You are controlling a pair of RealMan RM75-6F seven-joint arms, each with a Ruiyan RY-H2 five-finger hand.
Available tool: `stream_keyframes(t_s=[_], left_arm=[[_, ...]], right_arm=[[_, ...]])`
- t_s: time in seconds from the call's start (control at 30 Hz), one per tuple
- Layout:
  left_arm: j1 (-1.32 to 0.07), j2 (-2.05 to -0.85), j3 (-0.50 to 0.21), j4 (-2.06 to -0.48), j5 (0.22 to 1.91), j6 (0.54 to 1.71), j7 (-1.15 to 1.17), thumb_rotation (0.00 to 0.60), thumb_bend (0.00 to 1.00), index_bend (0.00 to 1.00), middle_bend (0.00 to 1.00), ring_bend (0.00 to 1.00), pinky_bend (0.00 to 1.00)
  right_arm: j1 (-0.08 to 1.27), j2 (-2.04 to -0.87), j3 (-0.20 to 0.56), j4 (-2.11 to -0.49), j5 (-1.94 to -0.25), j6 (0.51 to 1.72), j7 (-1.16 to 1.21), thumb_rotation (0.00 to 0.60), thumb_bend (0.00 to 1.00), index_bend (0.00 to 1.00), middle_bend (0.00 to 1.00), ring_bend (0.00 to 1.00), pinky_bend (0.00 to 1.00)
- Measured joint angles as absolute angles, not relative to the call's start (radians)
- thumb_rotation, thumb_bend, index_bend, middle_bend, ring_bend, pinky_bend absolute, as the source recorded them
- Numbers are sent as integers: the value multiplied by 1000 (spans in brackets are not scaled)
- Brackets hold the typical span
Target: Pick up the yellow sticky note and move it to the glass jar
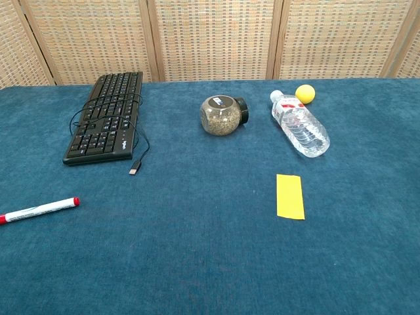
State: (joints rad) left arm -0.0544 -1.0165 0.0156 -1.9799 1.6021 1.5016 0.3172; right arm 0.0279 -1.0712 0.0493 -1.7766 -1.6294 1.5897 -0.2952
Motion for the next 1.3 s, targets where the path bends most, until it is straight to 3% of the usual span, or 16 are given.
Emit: stream_keyframes(t_s=[0.3,0.5,0.7,0.9,1.03,1.3], left_arm=[[-55,-1024,13,-1980,1597,1500,325,600,0,0,0,0,0],[-63,-1030,8,-1977,1583,1485,326,600,0,0,0,0,0],[-80,-1044,3,-1975,1563,1451,348,600,0,0,0,0,0],[-98,-1053,-14,-1975,1509,1426,360,600,0,0,0,0,0],[-103,-1053,-21,-1977,1494,1423,360,600,0,0,0,0,0],[-109,-1051,-27,-1977,1472,1419,356,600,0,0,0,0,0]], right_arm=[[31,-1070,49,-1776,-1623,1577,-292,600,0,0,0,0,0],[71,-1077,53,-1775,-1618,1505,-289,600,0,0,0,0,0],[188,-1076,64,-1778,-1646,1340,-273,600,0,42,0,0,0],[386,-1099,101,-1778,-1636,1061,-240,600,0,79,0,0,0],[527,-1175,129,-1748,-1595,905,-248,600,0,96,0,0,0],[649,-1340,162,-1637,-1467,782,-351,600,0,138,0,0,0]])
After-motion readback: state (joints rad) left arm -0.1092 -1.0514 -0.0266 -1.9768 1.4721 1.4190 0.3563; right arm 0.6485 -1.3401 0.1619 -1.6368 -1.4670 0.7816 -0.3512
